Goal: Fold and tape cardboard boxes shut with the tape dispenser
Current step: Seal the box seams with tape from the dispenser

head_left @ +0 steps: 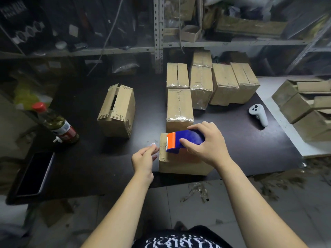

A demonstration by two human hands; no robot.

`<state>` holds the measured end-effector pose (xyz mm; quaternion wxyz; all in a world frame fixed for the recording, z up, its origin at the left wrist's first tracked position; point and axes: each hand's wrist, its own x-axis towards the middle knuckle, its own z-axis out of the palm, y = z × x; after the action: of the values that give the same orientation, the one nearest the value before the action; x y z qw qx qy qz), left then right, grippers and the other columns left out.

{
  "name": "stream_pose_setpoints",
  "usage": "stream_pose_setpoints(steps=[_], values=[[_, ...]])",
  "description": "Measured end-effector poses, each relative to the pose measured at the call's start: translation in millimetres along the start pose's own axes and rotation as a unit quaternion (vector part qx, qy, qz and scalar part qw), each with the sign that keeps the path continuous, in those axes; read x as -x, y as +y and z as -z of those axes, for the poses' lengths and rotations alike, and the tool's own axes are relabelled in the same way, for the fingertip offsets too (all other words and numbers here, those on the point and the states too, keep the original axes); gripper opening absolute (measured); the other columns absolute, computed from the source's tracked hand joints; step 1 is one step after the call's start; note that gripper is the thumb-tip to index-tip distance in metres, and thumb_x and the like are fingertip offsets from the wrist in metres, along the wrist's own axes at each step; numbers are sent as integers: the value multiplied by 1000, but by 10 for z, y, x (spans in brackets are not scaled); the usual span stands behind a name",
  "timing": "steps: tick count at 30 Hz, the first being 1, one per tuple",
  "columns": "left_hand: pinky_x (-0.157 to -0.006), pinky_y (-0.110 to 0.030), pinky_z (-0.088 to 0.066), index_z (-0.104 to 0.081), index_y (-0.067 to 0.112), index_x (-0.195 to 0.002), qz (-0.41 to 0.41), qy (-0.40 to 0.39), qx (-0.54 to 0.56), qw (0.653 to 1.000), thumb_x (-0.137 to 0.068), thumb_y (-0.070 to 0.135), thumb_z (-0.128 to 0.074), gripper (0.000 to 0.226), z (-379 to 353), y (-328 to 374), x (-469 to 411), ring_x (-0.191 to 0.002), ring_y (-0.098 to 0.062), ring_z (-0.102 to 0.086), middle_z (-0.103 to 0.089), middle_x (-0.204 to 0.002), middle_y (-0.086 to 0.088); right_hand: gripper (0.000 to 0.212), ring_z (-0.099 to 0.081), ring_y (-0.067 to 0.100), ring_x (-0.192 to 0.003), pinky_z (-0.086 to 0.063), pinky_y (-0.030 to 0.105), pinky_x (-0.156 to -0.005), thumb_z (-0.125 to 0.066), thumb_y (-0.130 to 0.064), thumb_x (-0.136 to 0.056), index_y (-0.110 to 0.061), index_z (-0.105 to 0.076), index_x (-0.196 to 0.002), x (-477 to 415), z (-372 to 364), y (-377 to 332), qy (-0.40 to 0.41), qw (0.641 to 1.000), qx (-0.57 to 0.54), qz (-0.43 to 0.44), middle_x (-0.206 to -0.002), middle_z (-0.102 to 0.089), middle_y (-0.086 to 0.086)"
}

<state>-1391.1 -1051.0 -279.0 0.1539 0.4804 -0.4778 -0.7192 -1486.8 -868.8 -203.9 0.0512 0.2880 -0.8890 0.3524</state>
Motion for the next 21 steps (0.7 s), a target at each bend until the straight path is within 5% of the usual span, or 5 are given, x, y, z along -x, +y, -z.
stream_pose_setpoints(steps=[3,8,13,17,21], values=[[-85,-41,-57,-78,14,-95,7,-12,-52,999,-93,31,-74,18,-8,-59,-3,-100,-20,-71,-78,-94,-3,48,-51,10,-94,-49,27,-78,-73,-63,-75,-30,-68,-109,2,-8,14,-1,1000,-1,-2,-97,-62,-12],[-66,-33,-44,-49,27,-124,87,-39,-116,989,-91,41,-73,43,34,-16,28,-107,-26,-63,-63,-114,-6,46,-50,10,-95,-48,26,-78,-74,-61,-76,-28,-68,-109,4,-9,11,5,1000,-2,-4,-96,-62,-11],[-90,-30,-52,-56,35,-127,-145,-146,-179,962,-93,9,-65,44,86,142,-15,-125,-17,-55,-56,-132,0,46,-48,12,-93,-44,21,-77,-67,-56,-80,-24,-70,-112,20,23,-18,1,1000,-6,12,-95,-59,-10],[-91,-2,-40,-54,37,-133,-229,-339,-311,858,-78,25,-66,57,156,358,-103,-135,6,-39,-41,-148,19,56,-51,10,-98,-45,18,-81,-66,-46,-76,-23,-67,-127,7,163,-11,-62,997,-53,8,-98,-56,-10],[-99,-26,-51,-48,33,-146,-209,-323,-323,865,-80,27,-86,76,206,434,-180,-131,-1,-52,-49,-144,21,51,-59,5,-109,-49,12,-84,-85,-31,-77,-28,-64,-124,-3,277,61,-85,988,-131,18,-114,-64,-13]])
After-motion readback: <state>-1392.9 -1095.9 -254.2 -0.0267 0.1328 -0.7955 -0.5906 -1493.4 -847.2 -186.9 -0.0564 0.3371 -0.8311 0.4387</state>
